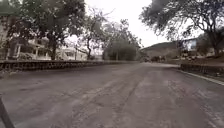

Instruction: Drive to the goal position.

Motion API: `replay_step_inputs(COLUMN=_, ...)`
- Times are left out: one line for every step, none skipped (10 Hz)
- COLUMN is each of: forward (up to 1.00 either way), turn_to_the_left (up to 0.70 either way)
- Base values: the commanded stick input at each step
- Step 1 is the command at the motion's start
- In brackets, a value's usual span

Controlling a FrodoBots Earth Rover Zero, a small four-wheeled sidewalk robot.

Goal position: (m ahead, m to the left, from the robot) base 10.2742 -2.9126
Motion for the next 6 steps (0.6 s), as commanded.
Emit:
replay_step_inputs(forward=0.00, turn_to_the_left=0.00)
replay_step_inputs(forward=0.00, turn_to_the_left=0.00)
replay_step_inputs(forward=0.00, turn_to_the_left=-0.45)
replay_step_inputs(forward=0.00, turn_to_the_left=-0.45)
replay_step_inputs(forward=0.00, turn_to_the_left=-0.45)
replay_step_inputs(forward=0.00, turn_to_the_left=-0.45)
